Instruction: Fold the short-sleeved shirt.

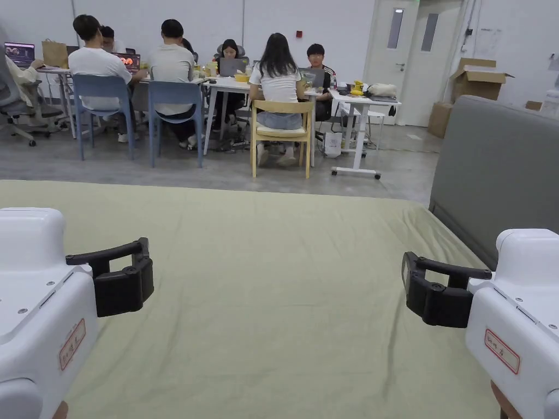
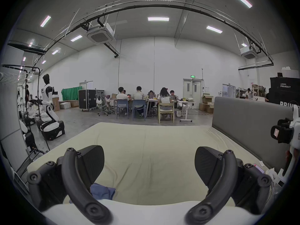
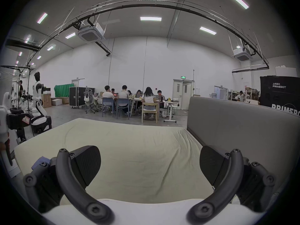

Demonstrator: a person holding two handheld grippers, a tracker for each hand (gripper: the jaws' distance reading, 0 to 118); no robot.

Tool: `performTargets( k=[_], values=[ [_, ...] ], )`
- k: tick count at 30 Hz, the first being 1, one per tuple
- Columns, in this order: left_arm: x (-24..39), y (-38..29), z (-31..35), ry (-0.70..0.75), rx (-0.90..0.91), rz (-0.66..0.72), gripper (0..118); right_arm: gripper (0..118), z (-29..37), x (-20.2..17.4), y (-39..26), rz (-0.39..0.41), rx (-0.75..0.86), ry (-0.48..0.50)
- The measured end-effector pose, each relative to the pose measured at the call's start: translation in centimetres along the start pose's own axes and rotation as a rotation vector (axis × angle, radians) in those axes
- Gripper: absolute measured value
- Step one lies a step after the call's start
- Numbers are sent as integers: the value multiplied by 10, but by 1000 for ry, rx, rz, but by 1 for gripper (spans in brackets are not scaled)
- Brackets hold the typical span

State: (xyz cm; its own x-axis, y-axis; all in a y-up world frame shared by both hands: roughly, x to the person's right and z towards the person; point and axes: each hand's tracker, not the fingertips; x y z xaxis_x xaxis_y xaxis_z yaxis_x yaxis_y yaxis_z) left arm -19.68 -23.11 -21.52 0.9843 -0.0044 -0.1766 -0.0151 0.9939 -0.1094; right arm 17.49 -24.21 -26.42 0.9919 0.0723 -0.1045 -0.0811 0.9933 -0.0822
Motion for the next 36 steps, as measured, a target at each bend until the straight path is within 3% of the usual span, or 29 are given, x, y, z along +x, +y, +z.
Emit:
performTargets(
  k=[9, 16, 18, 23, 26, 29, 36],
  values=[
    [-6, -1, -4, 19, -2, 10, 117, 118, -2, 2, 2, 5, -2, 4],
    [-8, 0, -7, 12, -10, 26, 117, 118, -7, 9, 2, -84, -39, 95],
    [-9, 0, -7, 15, -10, 23, 117, 118, -8, 8, 1, -84, -27, 79],
    [-11, 1, -7, 15, -15, 33, 117, 118, -9, -1, 1, 3, -35, 17],
    [-11, 2, -8, 18, -16, 28, 117, 118, -8, -6, 1, 12, -25, -27],
    [-10, 3, -7, 16, -16, 24, 117, 118, -3, 0, 3, -64, 4, 50],
    [-8, 0, -10, 19, -29, -3, 117, 118, -5, 5, 16, -192, -68, 66]
  ],
)
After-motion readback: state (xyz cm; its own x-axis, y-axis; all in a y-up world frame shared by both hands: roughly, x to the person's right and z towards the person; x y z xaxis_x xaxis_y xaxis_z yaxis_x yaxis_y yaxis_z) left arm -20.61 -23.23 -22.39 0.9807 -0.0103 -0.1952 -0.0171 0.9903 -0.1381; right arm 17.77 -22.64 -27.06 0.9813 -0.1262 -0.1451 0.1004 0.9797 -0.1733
